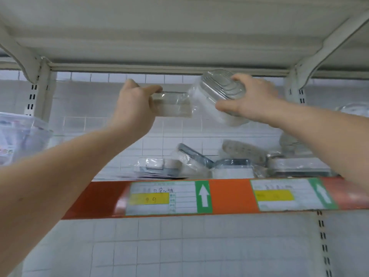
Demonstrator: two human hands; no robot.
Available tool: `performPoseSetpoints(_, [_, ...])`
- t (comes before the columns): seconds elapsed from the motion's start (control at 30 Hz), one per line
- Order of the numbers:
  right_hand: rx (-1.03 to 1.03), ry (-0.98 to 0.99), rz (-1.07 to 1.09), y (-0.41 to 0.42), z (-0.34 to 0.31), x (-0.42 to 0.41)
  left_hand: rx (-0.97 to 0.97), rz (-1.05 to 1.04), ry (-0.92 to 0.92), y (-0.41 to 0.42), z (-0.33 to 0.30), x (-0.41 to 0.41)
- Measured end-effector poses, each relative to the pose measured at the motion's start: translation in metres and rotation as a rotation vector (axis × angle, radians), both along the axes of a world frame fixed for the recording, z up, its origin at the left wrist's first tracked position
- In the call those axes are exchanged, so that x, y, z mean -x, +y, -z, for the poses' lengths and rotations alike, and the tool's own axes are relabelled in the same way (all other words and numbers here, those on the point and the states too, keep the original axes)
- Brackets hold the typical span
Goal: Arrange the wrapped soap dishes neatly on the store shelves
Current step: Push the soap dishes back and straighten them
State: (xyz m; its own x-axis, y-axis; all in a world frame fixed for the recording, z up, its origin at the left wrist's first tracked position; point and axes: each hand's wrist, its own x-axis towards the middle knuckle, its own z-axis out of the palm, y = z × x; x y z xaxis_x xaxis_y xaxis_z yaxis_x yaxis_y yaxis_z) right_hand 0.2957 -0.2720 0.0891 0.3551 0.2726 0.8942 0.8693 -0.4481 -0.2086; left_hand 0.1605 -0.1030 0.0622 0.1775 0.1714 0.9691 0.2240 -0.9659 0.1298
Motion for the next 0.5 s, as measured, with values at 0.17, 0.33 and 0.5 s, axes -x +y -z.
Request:
performPoseSetpoints(0.17, [-0.039, 0.022, 0.146, -0.100, 0.007, -0.017, -0.080, 0.161, -0.039, -0.080, -0.003, -0.047])
performPoseSetpoints(0.33, [-0.071, 0.066, 0.284, -0.226, 0.029, -0.042, -0.193, 0.322, -0.049, -0.190, 0.002, -0.097])
performPoseSetpoints(0.5, [-0.107, 0.154, 0.364, -0.373, 0.062, -0.075, -0.245, 0.462, -0.027, -0.326, 0.022, -0.152])
